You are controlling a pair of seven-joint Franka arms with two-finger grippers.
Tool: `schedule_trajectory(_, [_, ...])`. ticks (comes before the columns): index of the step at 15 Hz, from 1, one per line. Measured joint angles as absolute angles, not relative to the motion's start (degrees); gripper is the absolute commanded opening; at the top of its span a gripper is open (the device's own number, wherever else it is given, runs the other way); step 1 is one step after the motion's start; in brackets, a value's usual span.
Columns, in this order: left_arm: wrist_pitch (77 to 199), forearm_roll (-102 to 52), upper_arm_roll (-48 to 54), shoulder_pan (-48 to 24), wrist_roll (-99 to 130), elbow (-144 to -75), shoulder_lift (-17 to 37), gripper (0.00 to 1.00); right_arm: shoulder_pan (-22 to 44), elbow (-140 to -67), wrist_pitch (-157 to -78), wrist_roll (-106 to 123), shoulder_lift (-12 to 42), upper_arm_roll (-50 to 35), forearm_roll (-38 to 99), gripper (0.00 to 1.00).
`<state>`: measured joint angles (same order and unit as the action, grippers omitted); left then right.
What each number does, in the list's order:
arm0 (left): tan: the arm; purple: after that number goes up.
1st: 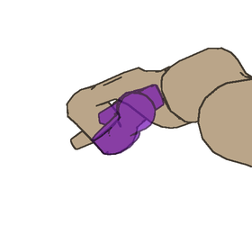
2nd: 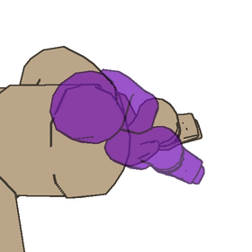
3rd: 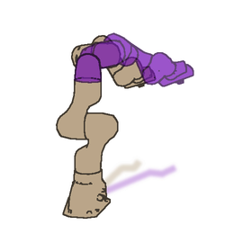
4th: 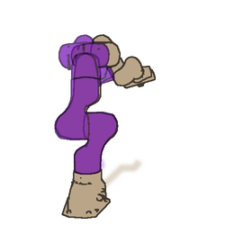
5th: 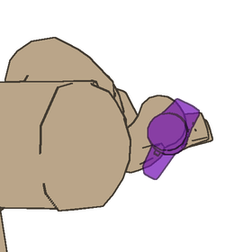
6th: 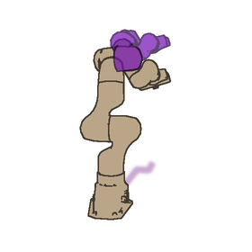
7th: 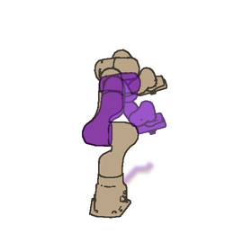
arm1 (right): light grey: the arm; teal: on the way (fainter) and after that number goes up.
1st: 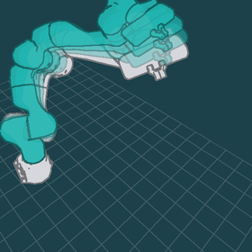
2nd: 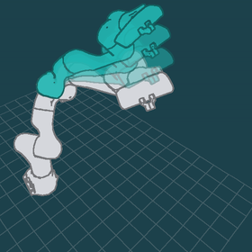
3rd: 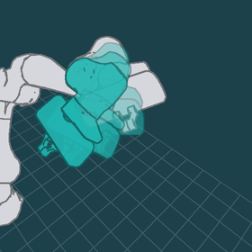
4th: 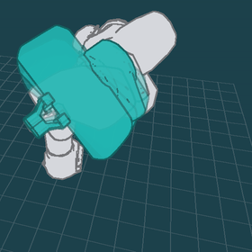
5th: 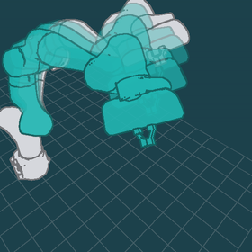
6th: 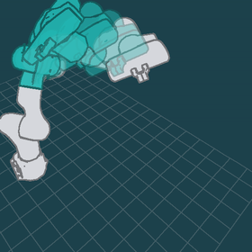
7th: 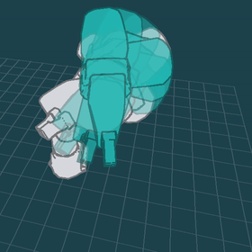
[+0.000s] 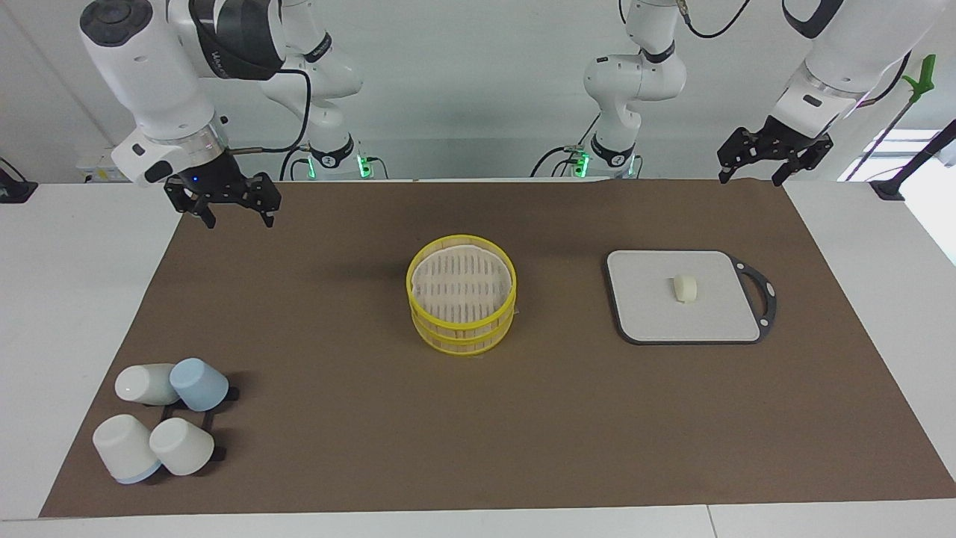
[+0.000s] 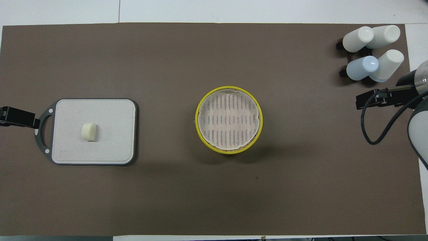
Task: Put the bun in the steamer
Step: 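Grasp the lid with the right gripper while the left gripper reaches the bun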
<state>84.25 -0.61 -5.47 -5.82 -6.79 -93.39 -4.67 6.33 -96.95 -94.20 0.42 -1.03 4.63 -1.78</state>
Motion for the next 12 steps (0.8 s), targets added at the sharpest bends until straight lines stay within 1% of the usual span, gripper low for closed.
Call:
schedule_trajectory(4, [84.25,-0.61,-5.47,-5.82,-6.79,-93.39,-4.67,1.00,6.32,-96.89,-94.20,0.42,-1.03,4.48,-1.75,1.00])
schedule_trajectory(6, [84.25,-0.61,-5.48,-5.82,-6.79,-93.39,-4.67,1.00,6.36,-96.86,-94.68,0.42,-1.03,3.08,0.23,1.00])
schedule_trajectory(8, [84.25,-0.61,-5.48,-5.82,-6.79,-93.39,-4.67,1.00,8.13,-96.94,-99.20,-2.79,-0.71,-0.04,4.52,1.00])
schedule_trajectory(9, [84.25,-0.61,-5.48,-5.82,-6.79,-93.39,-4.67,1.00,11.33,-96.98,-102.01,-7.18,0.11,-1.07,5.43,1.00])
schedule_trajectory(10, [84.25,-0.61,-5.48,-5.82,-6.79,-93.39,-4.67,1.00,16.23,-96.91,-105.09,-12.80,1.85,-1.49,5.52,1.00])
schedule_trajectory(12, [84.46,-0.60,-5.48,-5.82,-6.79,-93.59,-4.69,1.00,26.09,-95.90,-112.13,-23.77,7.86,-1.92,3.77,1.00])
